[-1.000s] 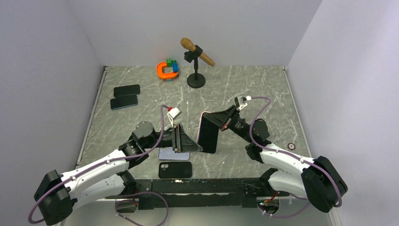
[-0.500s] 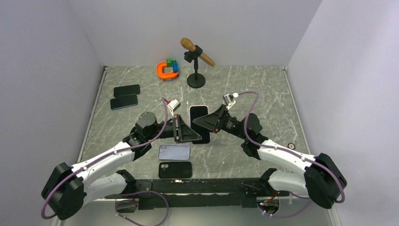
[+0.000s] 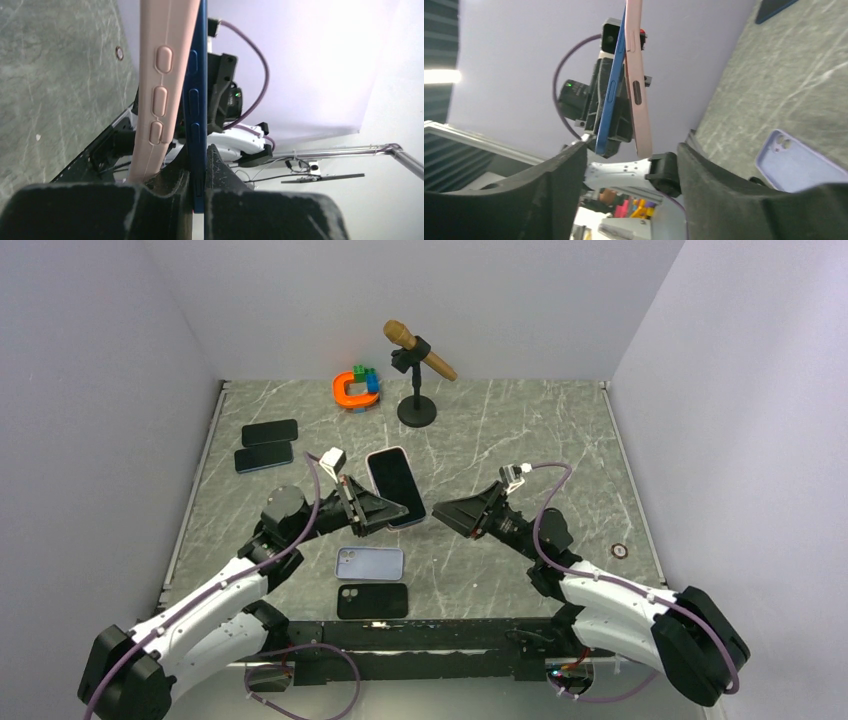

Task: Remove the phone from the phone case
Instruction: Remove the phone case from the phone, then place the phone case at the center of the board.

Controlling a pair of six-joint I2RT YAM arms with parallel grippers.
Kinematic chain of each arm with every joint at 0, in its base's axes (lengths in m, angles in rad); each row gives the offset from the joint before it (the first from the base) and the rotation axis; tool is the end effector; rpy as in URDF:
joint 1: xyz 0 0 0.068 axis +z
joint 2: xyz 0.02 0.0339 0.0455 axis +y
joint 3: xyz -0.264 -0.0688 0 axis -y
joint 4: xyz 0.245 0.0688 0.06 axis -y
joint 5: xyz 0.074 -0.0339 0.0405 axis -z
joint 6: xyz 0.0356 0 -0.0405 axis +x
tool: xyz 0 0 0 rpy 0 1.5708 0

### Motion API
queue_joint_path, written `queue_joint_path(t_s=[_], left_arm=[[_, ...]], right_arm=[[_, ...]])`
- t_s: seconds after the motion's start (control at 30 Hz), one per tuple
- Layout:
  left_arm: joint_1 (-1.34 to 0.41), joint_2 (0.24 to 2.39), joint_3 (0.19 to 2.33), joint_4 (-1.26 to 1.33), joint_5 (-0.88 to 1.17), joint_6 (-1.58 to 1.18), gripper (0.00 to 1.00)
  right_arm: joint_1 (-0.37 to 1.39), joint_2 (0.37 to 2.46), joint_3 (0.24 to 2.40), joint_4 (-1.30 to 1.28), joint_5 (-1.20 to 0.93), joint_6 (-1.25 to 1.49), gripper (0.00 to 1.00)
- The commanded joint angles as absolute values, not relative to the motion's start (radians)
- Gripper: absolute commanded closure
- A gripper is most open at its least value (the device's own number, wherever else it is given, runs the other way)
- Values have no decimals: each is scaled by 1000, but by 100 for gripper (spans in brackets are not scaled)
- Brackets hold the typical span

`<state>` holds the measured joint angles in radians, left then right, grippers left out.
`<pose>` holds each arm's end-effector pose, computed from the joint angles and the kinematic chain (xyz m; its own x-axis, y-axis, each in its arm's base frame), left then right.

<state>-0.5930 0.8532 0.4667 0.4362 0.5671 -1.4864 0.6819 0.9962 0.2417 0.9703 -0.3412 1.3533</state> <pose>0.1550 -0.1275 0.2808 -0.9096 -0.4005 -0.1108 0.1183 0.0060 -0.9930 0.1487 0.1360 0.2340 -0.7919 0.5423 -0.2807 -0.3452 -0.0184 0.9383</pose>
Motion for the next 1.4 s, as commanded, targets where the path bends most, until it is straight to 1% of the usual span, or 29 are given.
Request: queue_joint_path(t_s=[0.0, 0.07, 0.13, 0.23, 0.33, 0.5, 0.53, 0.57, 0.6, 0.63, 0.7, 0.83, 0.9, 0.97, 1.07, 1.17, 1.23, 1.3, 1.37], left_arm=[[-577, 761, 470, 531, 470, -1571, 100], [-574, 751, 465, 557, 463, -1586, 100], [-571, 752, 465, 565, 471, -1604, 100], [-572, 756, 463, 597, 489, -1617, 100], [-571, 751, 453, 594, 494, -1622, 100], [-570, 739, 444, 597, 497, -1626, 100], [-570, 738, 447, 593, 501, -1626, 100], [-570, 735, 448, 588, 505, -1628, 100], [-570, 731, 446, 586, 503, -1631, 100], [-570, 725, 444, 585, 502, -1632, 100], [-570, 709, 438, 571, 501, -1633, 100], [-570, 665, 424, 498, 487, -1607, 100], [-570, 643, 382, 502, 471, -1623, 100], [-568, 625, 336, 566, 447, -1660, 100], [-564, 623, 307, 640, 434, -1682, 100], [-558, 624, 357, 597, 453, -1615, 100], [-553, 607, 437, 479, 454, -1502, 100], [-553, 577, 526, 228, 414, -1347, 100], [-552, 536, 633, -38, 299, -1156, 100]], right_arm=[[708, 1074, 237, 1254, -344, 1397, 37], [736, 1113, 262, 1248, -348, 1386, 41], [762, 1151, 295, 1254, -345, 1383, 47], [813, 1212, 339, 1272, -334, 1362, 48], [841, 1282, 394, 1304, -354, 1363, 52], [862, 1367, 461, 1325, -354, 1379, 52], [867, 1384, 478, 1316, -351, 1374, 55], [876, 1397, 493, 1305, -345, 1367, 60], [882, 1410, 503, 1295, -334, 1362, 68], [884, 1421, 504, 1286, -319, 1361, 77], [883, 1440, 474, 1274, -260, 1380, 100], [858, 1437, 323, 1262, -93, 1414, 100], [842, 1423, 270, 1175, -16, 1427, 100], [837, 1399, 232, 1076, 49, 1424, 100], [832, 1343, 229, 897, 101, 1387, 100], [816, 1267, 301, 660, 122, 1266, 100], [812, 1234, 385, 488, 132, 1146, 100], [786, 1236, 471, 393, 40, 986, 100], [758, 1264, 553, 331, -105, 834, 100]])
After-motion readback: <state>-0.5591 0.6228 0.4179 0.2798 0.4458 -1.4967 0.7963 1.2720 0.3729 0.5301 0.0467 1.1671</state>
